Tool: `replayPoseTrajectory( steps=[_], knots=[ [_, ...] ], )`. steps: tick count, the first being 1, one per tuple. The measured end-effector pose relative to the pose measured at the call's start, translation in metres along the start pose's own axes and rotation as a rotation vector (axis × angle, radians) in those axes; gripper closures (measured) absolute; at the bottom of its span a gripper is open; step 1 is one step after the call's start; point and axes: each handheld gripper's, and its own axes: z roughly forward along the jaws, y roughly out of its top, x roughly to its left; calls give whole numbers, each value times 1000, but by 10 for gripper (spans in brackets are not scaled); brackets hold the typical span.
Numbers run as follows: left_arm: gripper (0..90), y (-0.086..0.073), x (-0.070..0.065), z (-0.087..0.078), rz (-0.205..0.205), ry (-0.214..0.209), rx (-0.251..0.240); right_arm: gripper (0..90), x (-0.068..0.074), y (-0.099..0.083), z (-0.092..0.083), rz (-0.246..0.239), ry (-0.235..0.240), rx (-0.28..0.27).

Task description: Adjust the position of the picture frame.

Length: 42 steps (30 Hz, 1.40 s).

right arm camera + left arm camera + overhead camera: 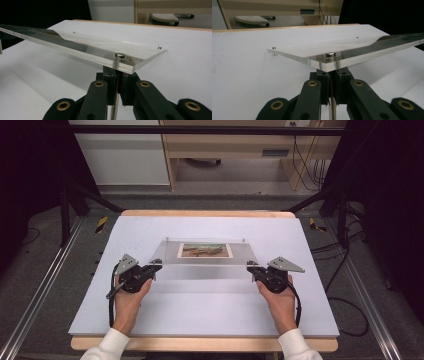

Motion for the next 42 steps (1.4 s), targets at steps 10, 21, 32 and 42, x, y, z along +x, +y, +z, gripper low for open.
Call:
replayPoseTrajectory(
  steps=[10, 21, 32, 42],
  knots=[
    [833, -7, -1, -1, -4, -2, 19, 847, 0, -4, 0, -4, 3, 10],
    [835, -16, -2, -2, 24, -13, 79, 848, 2, -14, -1, -9, 5, 65],
    [838, -25, -2, 0, 21, -1, 125, 849, 2, -24, 1, 3, 13, 107],
    [838, -31, -1, 2, 34, 12, 167, 849, 4, -30, 3, -7, 5, 151]
  ],
)
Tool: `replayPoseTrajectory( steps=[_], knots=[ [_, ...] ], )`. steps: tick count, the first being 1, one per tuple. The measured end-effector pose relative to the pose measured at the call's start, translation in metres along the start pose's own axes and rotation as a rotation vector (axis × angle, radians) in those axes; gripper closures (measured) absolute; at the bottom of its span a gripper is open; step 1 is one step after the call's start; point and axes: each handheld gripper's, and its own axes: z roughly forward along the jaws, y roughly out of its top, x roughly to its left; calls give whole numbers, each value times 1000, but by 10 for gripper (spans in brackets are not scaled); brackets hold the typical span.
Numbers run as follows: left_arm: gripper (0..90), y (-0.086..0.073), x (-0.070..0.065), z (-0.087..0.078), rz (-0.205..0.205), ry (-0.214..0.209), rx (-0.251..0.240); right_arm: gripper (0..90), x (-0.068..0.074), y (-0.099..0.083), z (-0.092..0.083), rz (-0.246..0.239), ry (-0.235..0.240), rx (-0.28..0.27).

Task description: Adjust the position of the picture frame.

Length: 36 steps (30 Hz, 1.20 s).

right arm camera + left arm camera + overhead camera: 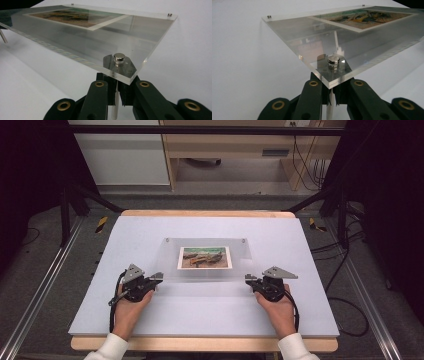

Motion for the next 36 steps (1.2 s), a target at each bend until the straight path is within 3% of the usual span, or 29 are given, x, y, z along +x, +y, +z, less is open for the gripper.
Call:
replayPoseTrajectory(
  steps=[17, 36],
  knots=[
    [835, -6, -1, 5, 12, 1, 51, 848, 1, -6, 5, -10, -31, 57],
    [833, -7, -3, 6, 11, 16, 49, 848, 1, -7, 6, -14, -42, 62]
  ],
)
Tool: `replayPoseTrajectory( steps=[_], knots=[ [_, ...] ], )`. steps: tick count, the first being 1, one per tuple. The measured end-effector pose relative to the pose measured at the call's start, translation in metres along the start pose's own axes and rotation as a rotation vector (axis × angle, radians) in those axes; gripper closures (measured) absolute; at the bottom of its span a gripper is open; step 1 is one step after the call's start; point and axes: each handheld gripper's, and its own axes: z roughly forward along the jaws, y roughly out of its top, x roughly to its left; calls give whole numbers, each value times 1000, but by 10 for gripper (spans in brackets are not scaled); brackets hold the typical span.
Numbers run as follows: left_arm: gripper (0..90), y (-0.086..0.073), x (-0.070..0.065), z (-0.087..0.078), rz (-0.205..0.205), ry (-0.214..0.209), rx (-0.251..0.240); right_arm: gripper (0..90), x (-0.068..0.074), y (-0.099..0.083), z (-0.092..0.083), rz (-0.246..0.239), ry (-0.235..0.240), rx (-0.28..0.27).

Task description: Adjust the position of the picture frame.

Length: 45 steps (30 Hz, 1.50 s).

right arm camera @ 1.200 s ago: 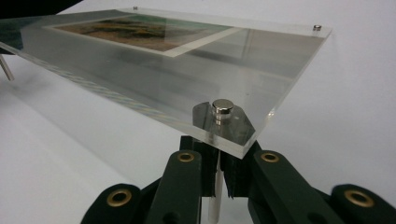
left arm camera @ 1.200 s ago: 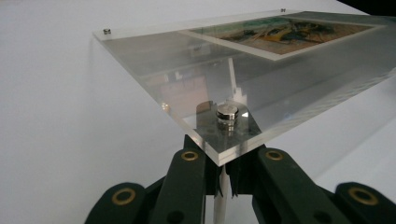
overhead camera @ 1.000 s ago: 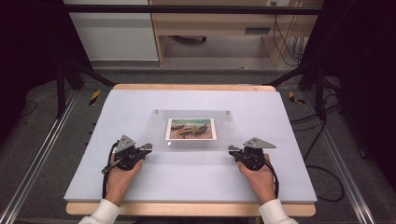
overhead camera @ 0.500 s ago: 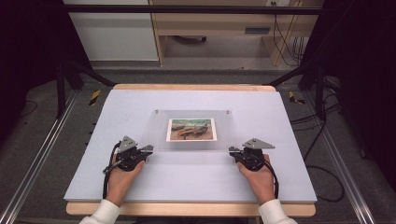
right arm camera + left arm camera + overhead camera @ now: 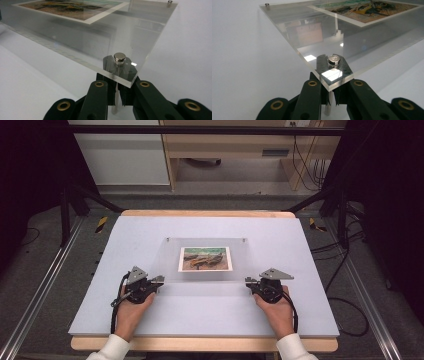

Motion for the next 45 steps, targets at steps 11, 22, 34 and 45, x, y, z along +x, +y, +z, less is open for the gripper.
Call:
replayPoseTrajectory(
  steps=[11, 22, 34, 45],
  knots=[
    [833, 0, -1, 1, -1, -2, -4, 847, -1, 0, 0, 1, -6, -5],
    [832, 0, -1, 1, 2, 1, -5, 845, -2, -1, 0, 7, 1, -6],
    [711, 0, -3, 0, 14, 1, 3, 698, -5, -2, -5, 47, 29, -4],
    [330, -1, -3, -15, -16, -12, -3, 328, -9, -4, -28, 39, 1, -9]
  ],
)
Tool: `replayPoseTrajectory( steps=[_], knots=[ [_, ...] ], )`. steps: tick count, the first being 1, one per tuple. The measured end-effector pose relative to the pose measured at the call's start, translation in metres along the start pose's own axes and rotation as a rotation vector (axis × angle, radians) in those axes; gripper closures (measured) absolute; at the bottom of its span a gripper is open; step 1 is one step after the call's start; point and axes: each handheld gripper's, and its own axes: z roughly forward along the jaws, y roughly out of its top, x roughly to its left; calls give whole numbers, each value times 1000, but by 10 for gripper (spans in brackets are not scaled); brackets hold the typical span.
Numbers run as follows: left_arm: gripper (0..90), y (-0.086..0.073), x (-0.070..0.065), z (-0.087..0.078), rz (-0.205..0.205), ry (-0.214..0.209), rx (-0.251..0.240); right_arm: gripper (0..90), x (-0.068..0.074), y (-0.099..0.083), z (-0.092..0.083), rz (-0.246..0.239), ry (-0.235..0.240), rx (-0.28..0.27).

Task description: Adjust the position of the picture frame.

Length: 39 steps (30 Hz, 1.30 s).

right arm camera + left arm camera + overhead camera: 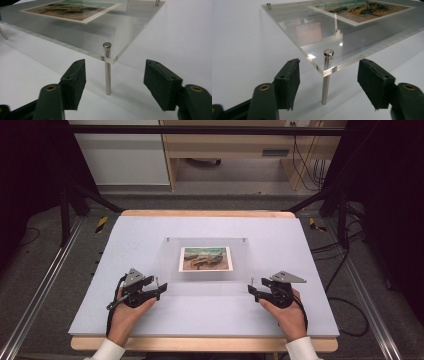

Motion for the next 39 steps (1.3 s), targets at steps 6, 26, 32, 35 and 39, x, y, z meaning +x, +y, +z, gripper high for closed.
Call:
replayPoseTrajectory(
  steps=[6, 26, 32, 35, 39],
  knots=[
    [180, 0, 2, -6, -1, -41, 12, 216, 1, 2, -10, -10, -7, -10],
    [67, 21, 12, -35, -31, -89, -115, 150, 0, 18, -30, 18, -82, -115],
    [68, 23, 11, -35, -20, -90, -111, 149, 1, 21, -31, 15, -91, -125],
    [71, 25, 10, -35, -19, -90, -108, 149, 2, 22, -31, 17, -93, -124],
    [80, 33, 11, -35, -20, -86, -104, 150, 3, 26, -29, 21, -106, -116]
  ],
)
